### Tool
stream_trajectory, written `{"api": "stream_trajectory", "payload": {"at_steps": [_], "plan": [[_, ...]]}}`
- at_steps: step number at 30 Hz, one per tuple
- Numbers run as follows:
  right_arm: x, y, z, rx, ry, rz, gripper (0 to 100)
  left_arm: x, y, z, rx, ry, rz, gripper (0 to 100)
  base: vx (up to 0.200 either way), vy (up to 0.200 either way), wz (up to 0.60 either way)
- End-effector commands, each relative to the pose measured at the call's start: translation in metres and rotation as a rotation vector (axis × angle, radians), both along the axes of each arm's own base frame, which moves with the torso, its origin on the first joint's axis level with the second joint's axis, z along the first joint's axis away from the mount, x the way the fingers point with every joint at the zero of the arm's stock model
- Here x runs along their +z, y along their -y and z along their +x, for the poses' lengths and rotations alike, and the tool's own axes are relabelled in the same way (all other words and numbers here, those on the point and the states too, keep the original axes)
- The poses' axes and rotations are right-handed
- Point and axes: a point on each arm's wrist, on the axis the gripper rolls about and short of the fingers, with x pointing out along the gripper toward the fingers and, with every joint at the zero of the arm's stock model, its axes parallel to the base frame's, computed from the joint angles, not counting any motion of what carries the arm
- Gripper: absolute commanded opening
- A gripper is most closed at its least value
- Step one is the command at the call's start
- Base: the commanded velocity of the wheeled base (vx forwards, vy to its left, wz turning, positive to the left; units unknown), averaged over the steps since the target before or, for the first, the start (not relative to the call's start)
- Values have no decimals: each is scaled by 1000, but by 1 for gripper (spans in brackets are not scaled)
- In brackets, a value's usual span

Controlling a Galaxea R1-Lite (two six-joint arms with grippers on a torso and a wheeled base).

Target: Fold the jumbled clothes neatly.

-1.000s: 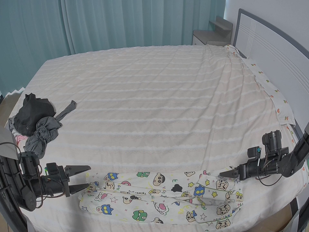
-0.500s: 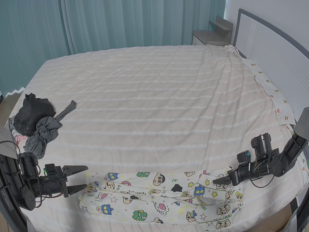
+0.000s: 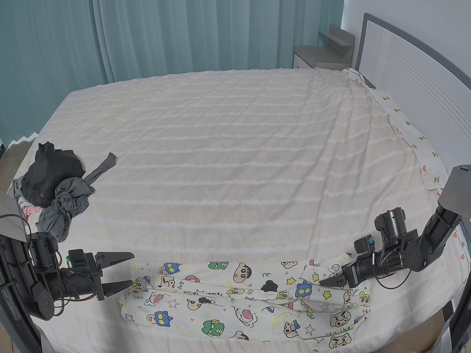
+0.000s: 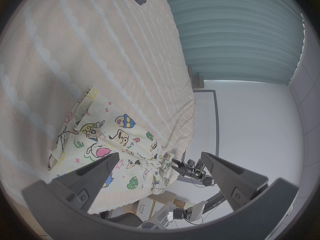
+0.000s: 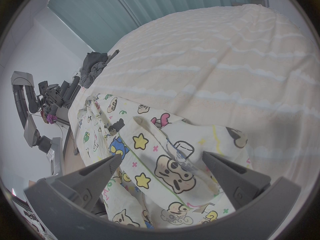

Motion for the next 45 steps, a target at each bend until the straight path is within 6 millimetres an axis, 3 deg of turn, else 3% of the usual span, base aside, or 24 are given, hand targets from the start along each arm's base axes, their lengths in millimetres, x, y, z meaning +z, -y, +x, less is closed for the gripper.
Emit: {"api": "stream_trajectory", "payload": {"at_steps": [1, 4, 5, 31, 32, 45], "plan": [[-5, -3, 1, 10, -15, -2, 100, -1, 1, -3, 0, -16, -3, 100, 0, 0, 0], [-6, -3, 1, 10, -17, -3, 100, -1, 1, -3, 0, -16, -3, 100, 0, 0, 0], [-5, -3, 1, 10, -15, -2, 0, -1, 1, -3, 0, -16, -3, 100, 0, 0, 0], [-1, 0, -13, 0, -17, -30, 0, -1, 1, -3, -3, -15, -2, 100, 0, 0, 0], [-1, 0, -13, 2, -17, -30, 100, -1, 1, -3, -3, -15, -2, 100, 0, 0, 0], [-3, 9, -17, -27, -33, -30, 100, -1, 1, -3, -3, -15, -2, 100, 0, 0, 0]]}}
